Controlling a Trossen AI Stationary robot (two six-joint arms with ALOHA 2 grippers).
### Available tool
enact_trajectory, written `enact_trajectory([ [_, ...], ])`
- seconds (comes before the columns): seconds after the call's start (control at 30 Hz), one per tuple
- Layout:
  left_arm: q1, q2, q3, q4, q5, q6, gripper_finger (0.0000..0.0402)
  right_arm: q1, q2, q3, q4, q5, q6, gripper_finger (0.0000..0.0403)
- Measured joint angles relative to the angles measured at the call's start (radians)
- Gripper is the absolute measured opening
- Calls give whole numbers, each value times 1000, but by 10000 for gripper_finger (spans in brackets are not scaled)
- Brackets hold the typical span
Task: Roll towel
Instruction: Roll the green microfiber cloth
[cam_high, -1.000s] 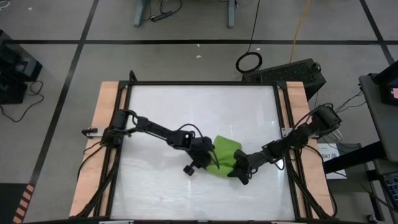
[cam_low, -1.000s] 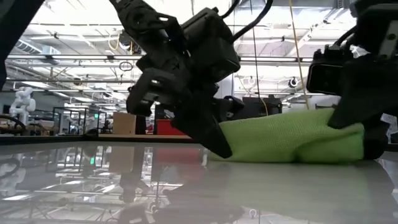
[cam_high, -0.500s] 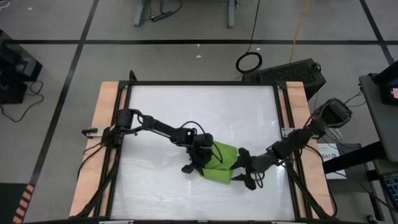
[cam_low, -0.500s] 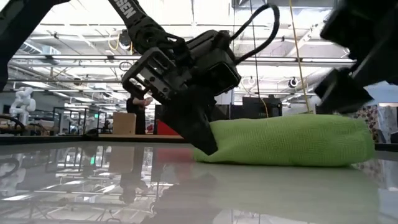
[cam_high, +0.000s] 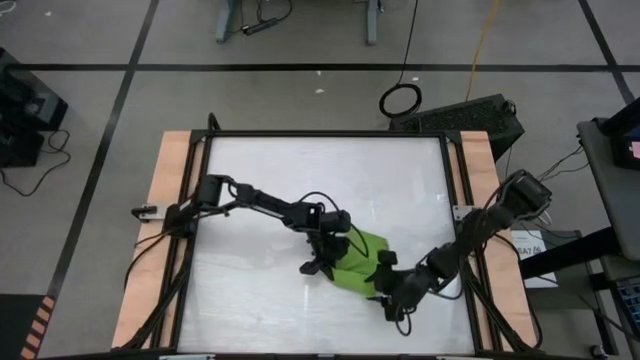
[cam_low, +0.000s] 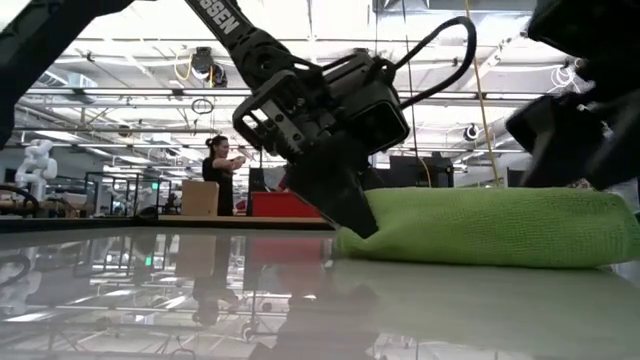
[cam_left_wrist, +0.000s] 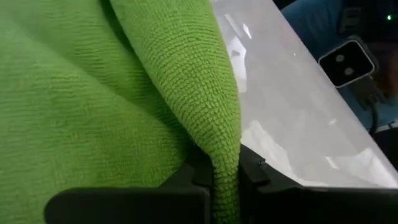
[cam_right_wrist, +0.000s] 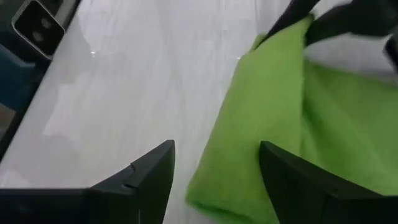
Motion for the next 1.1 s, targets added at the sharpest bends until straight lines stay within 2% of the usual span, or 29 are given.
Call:
enact_trajectory([
  [0.23,28,0,4,5,52,-31,20,59,95,8,-43,37,129,224],
  [0.47,40,2,4,13,142,-57,27,84,139,11,-59,145,231,221],
  [0.53,40,2,4,18,148,-72,44,85,140,11,-69,157,248,211],
  [0.63,37,3,14,10,155,-80,91,84,140,10,-75,163,258,179],
  [0.87,46,2,74,-4,200,-123,225,85,139,10,-110,172,318,46],
  [0.97,71,-8,108,-26,198,-119,245,85,139,10,-110,170,321,10],
  [1.1,106,-24,143,-44,190,-110,241,85,139,10,-112,165,336,19],
])
